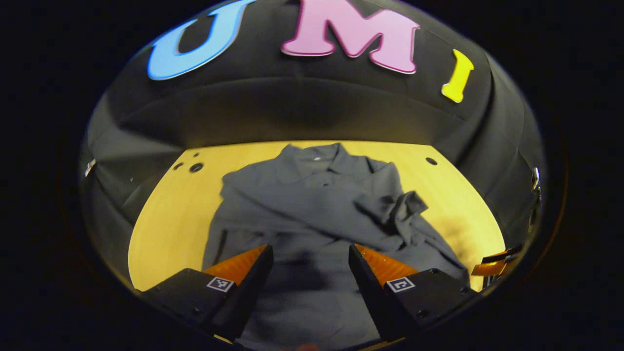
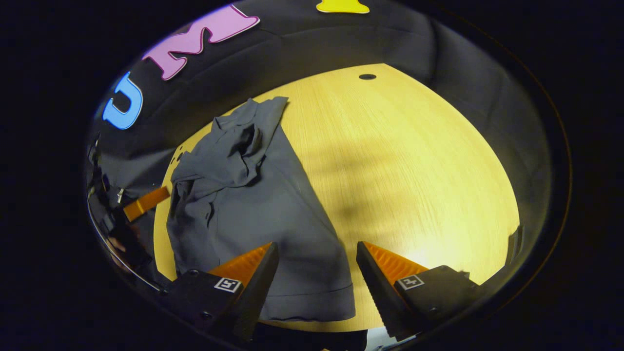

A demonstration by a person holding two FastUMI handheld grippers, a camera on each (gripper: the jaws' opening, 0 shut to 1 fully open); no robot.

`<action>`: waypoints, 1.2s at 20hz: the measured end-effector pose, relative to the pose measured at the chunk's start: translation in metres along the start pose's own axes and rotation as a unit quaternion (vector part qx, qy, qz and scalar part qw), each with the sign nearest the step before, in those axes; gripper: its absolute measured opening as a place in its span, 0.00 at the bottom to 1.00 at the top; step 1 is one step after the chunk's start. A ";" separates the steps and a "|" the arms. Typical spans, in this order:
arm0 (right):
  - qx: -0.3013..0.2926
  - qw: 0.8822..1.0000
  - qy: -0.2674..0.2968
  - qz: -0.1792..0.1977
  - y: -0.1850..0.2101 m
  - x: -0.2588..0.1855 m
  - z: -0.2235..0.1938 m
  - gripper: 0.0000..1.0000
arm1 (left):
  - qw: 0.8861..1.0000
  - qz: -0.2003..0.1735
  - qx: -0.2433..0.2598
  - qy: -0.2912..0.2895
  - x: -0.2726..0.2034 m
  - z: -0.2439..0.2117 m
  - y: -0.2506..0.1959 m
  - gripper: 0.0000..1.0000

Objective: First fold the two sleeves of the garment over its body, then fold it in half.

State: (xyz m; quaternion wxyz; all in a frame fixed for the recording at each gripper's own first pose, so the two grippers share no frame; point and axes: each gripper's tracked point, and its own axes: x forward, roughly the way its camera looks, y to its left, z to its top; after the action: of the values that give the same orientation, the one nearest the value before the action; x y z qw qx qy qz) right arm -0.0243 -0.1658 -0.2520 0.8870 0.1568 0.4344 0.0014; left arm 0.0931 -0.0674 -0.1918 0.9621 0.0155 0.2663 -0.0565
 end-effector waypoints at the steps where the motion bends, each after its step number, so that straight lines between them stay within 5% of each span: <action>1: 0.001 1.000 0.003 -0.011 -0.003 0.003 -0.004 0.99 | 1.000 0.010 -0.010 0.008 -0.010 -0.018 0.018 0.98; 7: 0.009 0.998 0.033 -0.053 -0.008 0.012 -0.038 0.99 | 0.995 0.070 -0.041 0.064 -0.058 -0.123 0.105 0.98; 12: 0.022 0.995 0.050 -0.078 -0.005 0.015 -0.065 0.99 | 0.991 0.077 -0.057 0.089 -0.075 -0.169 0.131 0.98; 24: -0.028 0.997 0.062 -0.041 0.082 0.025 -0.094 1.00 | 0.993 -0.022 -0.043 0.109 -0.065 -0.186 0.088 0.96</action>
State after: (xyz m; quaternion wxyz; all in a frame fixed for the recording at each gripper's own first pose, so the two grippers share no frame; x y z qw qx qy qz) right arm -0.0699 -0.0586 -0.3025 0.8619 0.1132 0.4941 -0.0128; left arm -0.0472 0.0381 -0.3179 0.9255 -0.0257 0.3724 -0.0646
